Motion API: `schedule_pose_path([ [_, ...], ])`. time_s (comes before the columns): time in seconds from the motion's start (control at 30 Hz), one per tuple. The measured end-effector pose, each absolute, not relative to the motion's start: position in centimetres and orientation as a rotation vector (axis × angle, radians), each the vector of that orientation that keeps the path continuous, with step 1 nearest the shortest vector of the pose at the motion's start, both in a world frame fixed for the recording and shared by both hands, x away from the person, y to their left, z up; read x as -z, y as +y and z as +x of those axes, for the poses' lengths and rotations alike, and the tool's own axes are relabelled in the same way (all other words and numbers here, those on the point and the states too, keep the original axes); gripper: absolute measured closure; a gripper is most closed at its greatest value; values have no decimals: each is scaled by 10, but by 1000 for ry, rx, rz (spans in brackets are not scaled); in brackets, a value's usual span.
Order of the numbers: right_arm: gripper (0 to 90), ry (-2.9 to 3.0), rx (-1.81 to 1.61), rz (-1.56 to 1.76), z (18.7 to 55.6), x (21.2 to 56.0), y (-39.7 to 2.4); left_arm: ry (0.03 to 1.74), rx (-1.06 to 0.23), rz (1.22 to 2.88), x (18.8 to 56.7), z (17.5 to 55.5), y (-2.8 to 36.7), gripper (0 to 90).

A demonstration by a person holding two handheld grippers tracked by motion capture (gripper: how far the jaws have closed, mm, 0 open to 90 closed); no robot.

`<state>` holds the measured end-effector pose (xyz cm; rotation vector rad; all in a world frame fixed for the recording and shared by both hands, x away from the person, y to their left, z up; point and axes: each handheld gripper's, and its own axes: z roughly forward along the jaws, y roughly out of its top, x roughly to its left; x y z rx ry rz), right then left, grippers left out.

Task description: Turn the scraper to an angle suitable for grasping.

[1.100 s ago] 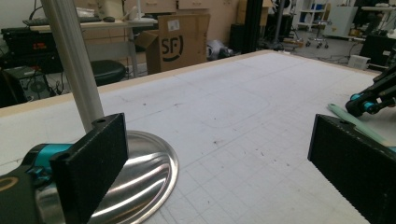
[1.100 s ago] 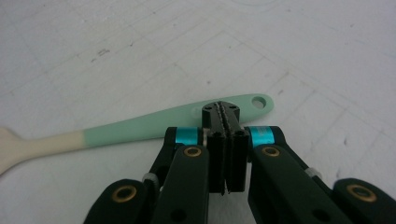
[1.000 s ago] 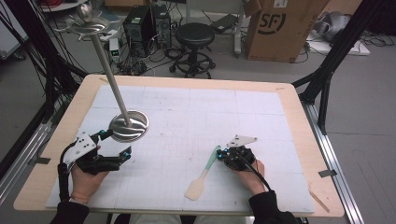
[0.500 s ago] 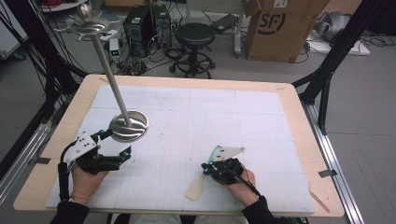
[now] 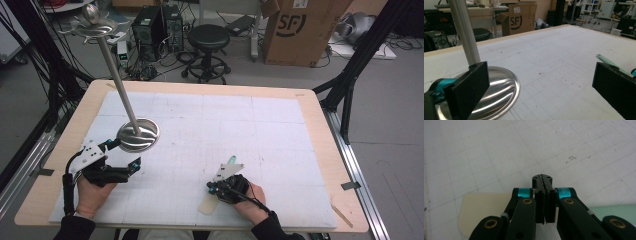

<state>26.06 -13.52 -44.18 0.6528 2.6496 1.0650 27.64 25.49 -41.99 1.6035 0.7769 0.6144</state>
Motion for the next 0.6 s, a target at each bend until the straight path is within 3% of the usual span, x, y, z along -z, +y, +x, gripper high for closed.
schedule_pose_path([
  [0.6, 895, 2628, -986, 712, 252, 438, -191, 787, -615, 1609, 420, 277, 256, 17],
])
